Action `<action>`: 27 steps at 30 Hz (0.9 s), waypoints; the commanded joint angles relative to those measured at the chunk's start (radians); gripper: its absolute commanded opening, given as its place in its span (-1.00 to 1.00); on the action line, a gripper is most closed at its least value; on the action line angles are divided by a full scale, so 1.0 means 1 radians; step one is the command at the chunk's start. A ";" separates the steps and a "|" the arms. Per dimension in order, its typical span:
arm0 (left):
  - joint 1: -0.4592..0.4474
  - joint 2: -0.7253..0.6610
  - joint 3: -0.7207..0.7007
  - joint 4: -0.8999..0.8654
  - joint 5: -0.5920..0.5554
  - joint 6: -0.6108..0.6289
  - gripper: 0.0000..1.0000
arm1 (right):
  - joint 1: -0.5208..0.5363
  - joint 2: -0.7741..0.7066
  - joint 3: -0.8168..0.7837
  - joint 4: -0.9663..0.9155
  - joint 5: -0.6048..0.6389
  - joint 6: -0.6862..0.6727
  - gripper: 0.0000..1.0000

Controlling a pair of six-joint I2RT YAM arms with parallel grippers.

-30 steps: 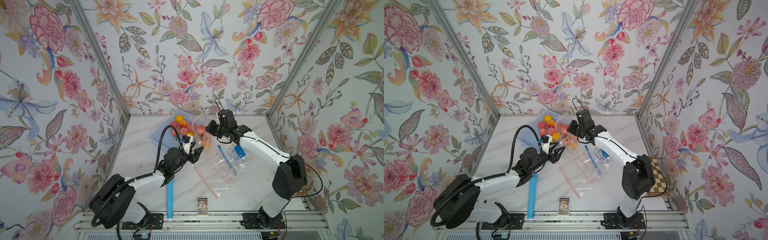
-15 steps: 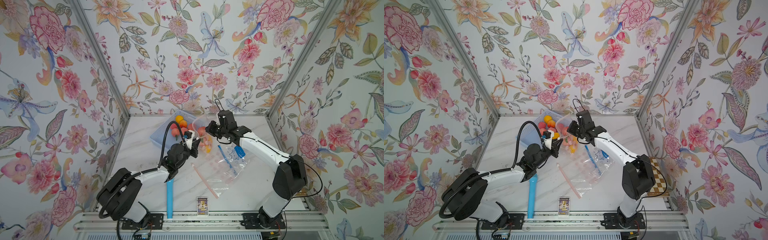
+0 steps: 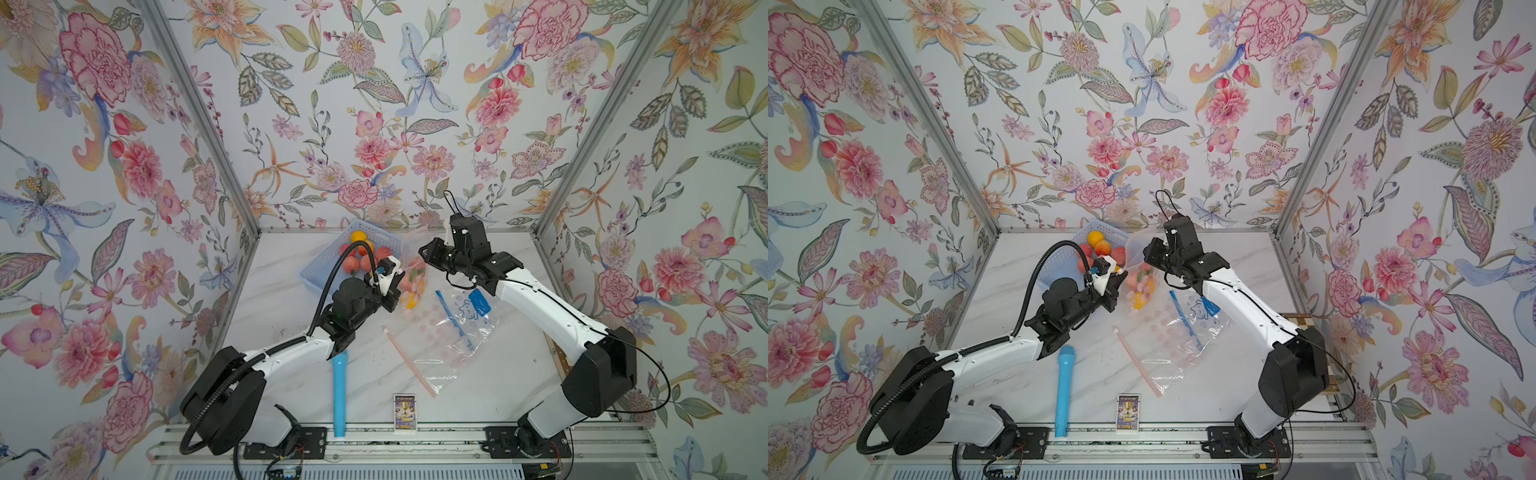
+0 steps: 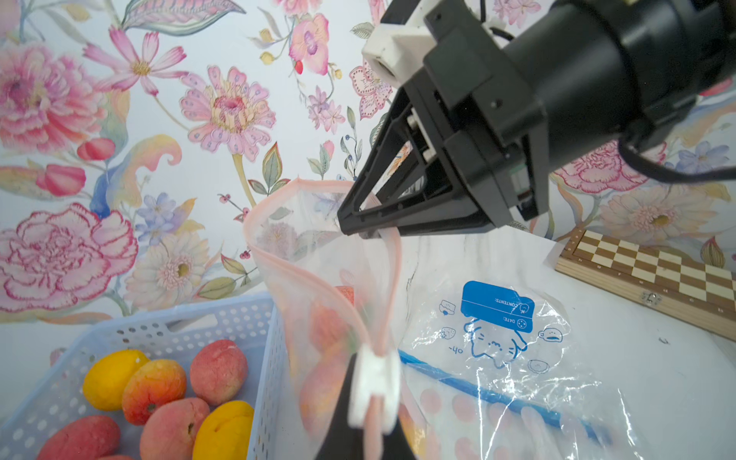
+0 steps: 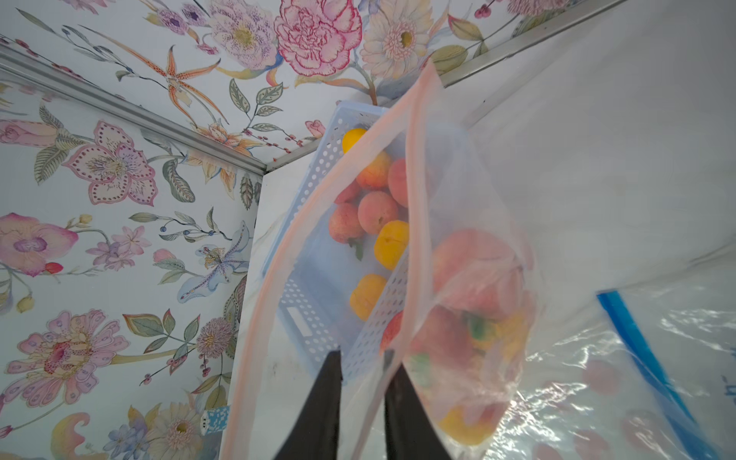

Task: Place the peach in a zip-top bag and seal the zipper
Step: Zip the zipper on the zipper food storage bag.

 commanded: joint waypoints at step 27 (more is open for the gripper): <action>0.136 -0.046 0.179 -0.439 0.649 0.350 -1.00 | -0.001 -0.240 -0.085 -0.067 -0.414 -0.615 0.20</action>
